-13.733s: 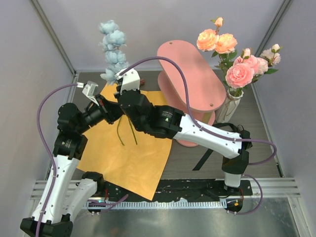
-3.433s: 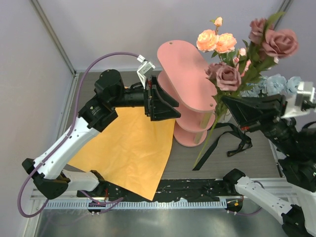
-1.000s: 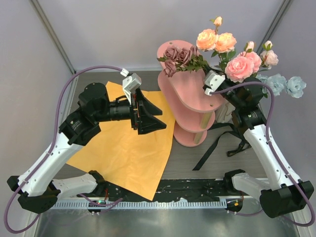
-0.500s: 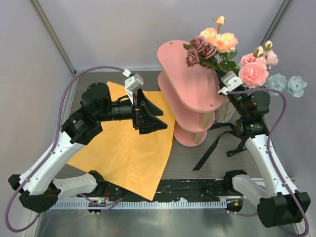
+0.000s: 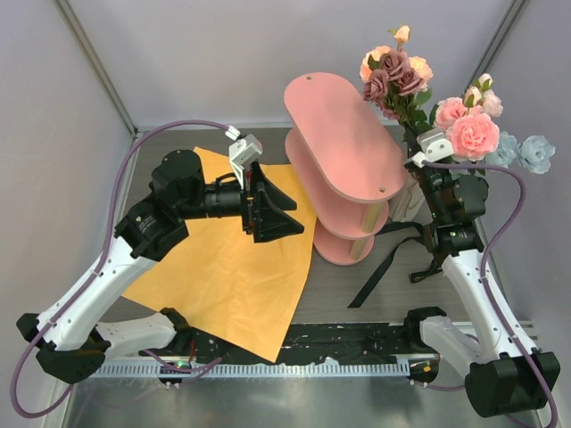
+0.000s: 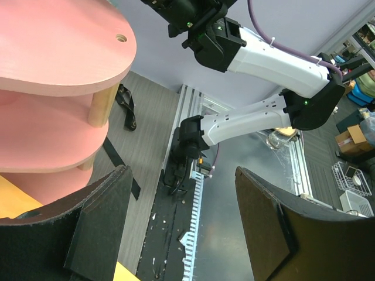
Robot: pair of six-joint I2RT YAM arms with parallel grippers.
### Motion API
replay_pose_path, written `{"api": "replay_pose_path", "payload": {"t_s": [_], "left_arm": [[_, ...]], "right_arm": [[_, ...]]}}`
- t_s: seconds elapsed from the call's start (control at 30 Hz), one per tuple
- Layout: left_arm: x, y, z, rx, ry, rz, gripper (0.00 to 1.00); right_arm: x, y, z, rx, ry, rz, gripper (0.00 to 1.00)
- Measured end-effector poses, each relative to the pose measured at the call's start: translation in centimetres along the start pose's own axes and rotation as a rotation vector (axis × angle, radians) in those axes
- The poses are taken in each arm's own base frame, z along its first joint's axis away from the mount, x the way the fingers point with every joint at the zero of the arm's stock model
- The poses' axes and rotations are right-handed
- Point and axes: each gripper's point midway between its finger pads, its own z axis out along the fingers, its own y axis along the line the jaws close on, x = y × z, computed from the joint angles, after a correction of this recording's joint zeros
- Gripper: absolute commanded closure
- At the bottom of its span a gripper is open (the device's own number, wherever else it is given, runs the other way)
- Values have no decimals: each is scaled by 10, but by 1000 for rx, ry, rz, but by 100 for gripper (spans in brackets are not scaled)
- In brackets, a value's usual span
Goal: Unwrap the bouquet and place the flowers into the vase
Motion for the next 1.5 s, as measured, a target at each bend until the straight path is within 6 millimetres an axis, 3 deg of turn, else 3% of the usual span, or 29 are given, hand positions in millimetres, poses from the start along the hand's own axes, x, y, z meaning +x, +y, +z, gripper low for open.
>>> {"api": "replay_pose_path", "payload": {"t_s": [0.23,0.47,1.03,1.23,1.5], "left_arm": [[0,0,0,0,-1,-3,25],[3,2,2,1,0,-25,25],[3,-2,0,15,-7,-19,25],[3,-1,0,17,-8,-18,25],[4,-2,1,21,-7,-18,25]], "right_arm": [[18,-12,-5,96,55,26,99],[47,-8,-15,128,125,45,99],[68,-13,-35,242,149,135,99],[77,-8,-46,248,181,155,90],[95,3,-53,220,264,186,63]]}}
